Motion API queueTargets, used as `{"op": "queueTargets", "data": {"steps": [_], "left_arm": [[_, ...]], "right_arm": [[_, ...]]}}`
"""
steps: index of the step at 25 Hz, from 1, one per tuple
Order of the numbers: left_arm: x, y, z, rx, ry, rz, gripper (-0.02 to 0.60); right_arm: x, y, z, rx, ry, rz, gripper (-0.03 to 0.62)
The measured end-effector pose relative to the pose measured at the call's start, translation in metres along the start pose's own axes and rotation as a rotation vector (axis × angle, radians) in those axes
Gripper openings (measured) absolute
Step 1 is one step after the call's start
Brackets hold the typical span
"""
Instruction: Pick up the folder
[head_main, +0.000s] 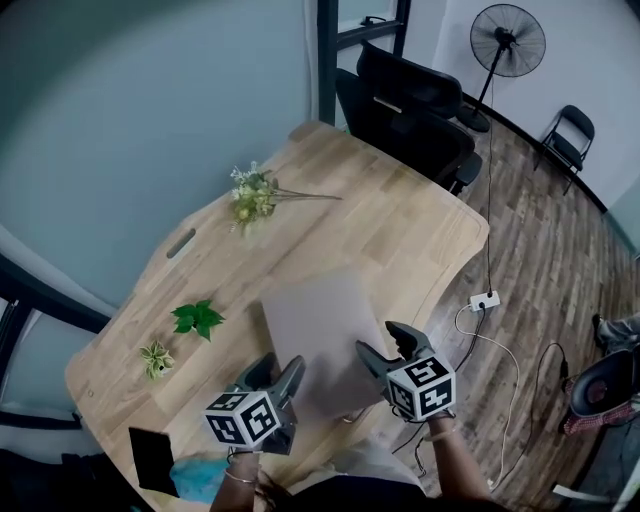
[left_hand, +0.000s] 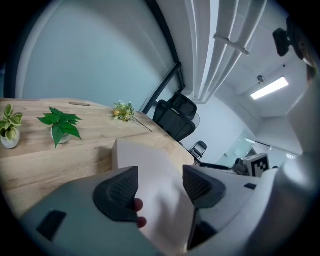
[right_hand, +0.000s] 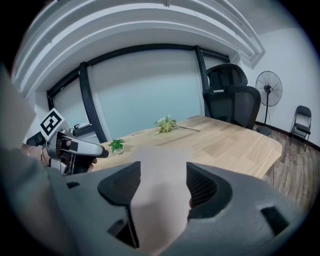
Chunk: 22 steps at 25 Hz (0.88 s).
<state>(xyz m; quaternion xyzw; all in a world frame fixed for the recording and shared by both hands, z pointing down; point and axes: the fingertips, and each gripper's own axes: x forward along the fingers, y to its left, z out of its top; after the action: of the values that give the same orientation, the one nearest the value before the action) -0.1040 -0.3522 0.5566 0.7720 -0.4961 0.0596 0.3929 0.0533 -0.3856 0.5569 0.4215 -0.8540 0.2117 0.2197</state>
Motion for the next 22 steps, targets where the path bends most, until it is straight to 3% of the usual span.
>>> {"op": "queueTargets", "data": {"steps": [22], "left_arm": [[0.041,0.059,-0.049,-0.134,0.13,0.124,0.298]], "right_arm": [[0.061,-0.028,-0.052,0.17,0.168,0.119,0.319]]}}
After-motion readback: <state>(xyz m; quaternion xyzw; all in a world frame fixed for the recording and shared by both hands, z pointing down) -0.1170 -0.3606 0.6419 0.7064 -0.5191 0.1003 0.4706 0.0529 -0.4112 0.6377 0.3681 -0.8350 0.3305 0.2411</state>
